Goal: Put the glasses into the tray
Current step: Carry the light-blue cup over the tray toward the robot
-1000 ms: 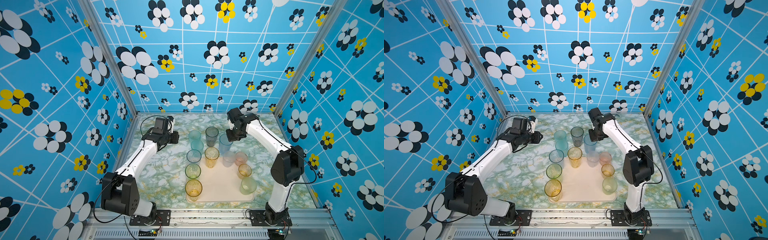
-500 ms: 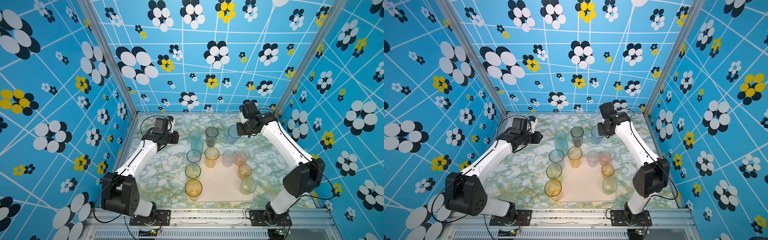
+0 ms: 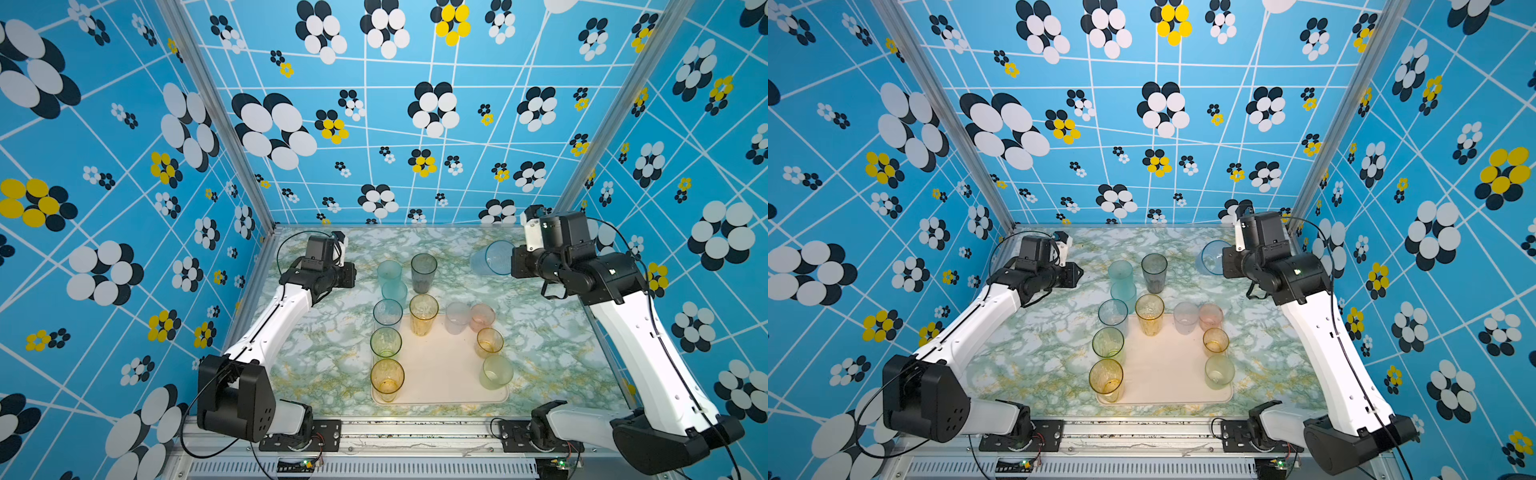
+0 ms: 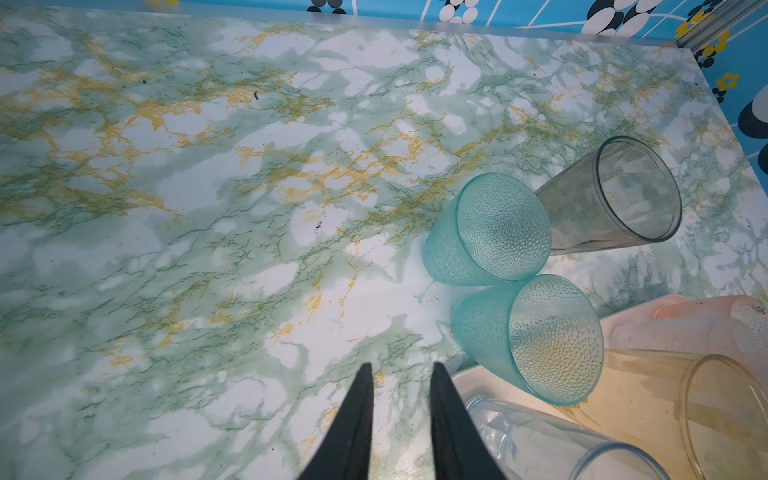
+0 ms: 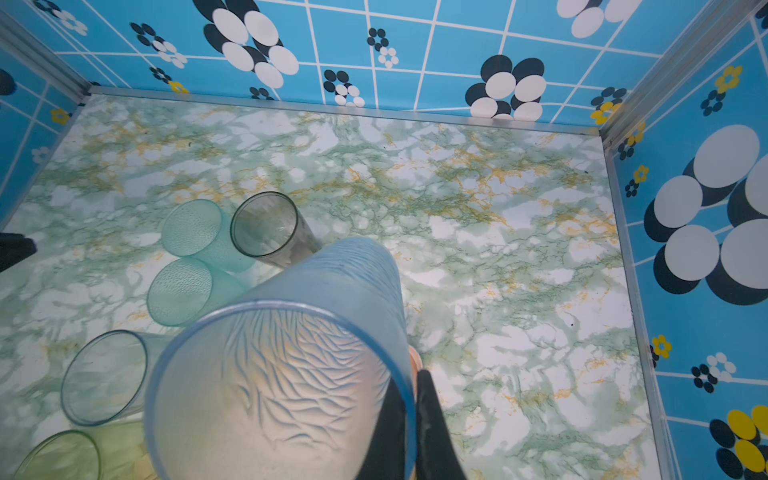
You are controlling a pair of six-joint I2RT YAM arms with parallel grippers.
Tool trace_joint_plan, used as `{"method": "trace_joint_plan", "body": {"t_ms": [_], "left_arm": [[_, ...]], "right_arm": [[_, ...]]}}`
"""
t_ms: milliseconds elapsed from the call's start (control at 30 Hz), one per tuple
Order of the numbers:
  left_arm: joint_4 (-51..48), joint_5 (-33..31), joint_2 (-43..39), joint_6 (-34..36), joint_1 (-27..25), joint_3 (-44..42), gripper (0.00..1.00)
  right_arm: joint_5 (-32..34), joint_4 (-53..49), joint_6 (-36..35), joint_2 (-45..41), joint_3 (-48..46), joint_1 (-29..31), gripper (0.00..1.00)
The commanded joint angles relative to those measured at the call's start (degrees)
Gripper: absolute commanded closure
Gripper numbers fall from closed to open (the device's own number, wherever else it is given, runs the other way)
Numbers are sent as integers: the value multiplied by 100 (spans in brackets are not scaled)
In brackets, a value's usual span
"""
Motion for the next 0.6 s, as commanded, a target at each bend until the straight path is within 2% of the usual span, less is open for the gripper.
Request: {"method": "trace_joint_plan", "body": {"t_ms": [0,100,200,367,567], "left_arm": [[-198,-28,-179,40,47,34,74],[-247,-30,-261,44,47,75,73],[-282,-54,-308,31,44,122,73],[-302,-63,-308,1,44,189,73],[-320,-89,-290,-6,30,242,73]], "right_arm": [[-601,-617,-240,-104,29,50,100],[-902,-1008,-412,-245,-57,260,100],[-831,-1341,-383,-323,-109,779,100],[-624,-1587,-41,-346,-232,1750,100],[-480,-1315,426,-4,-806,2526,100]]}}
